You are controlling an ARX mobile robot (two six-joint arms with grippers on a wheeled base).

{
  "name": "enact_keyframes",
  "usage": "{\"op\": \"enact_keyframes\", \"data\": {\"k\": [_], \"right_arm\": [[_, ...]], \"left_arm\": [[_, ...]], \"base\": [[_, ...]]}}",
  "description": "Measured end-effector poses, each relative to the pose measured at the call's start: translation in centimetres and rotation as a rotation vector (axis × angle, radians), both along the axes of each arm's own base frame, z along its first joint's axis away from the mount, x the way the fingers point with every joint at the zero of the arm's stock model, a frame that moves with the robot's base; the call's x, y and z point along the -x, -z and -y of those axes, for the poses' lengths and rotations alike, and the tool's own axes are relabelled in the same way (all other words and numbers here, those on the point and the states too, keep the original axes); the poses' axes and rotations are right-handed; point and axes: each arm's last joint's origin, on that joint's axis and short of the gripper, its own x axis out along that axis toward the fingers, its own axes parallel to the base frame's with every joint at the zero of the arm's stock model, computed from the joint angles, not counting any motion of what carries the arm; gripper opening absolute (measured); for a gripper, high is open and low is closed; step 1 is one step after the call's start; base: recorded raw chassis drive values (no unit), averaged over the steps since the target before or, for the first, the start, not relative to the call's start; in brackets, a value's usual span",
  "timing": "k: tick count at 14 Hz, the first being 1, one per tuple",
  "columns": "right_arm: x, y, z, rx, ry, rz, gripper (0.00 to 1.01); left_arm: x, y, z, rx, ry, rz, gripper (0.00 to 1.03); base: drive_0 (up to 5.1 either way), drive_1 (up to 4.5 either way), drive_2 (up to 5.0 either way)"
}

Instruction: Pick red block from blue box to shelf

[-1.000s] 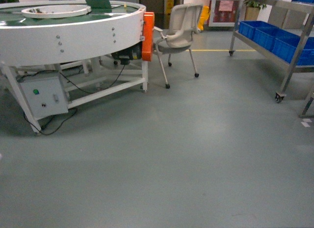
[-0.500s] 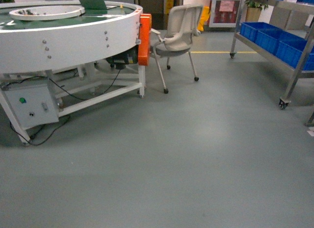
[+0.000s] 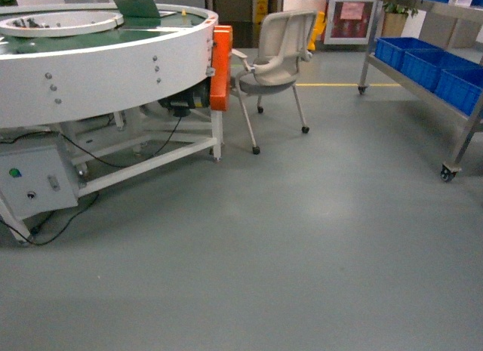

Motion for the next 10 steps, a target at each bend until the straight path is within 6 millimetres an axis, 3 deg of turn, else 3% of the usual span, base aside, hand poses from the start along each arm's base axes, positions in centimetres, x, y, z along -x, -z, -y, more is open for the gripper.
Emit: {"op": "enact_keyframes", "data": {"k": [8, 10], "right_arm": [[0.0, 0.02, 0.0, 0.0, 0.0, -0.002, 0.28], [0.0, 0.01, 0.0, 0.0, 0.0, -0.001, 0.28]], "left_arm": [[0.0, -0.02, 0.0, 0.0, 0.0, 0.002, 0.98], [0.0, -0.02, 0.0, 0.0, 0.0, 0.002, 0.98]], "base": [[0.0, 0.0, 0.0], [0.0, 4.14, -4.2]]}}
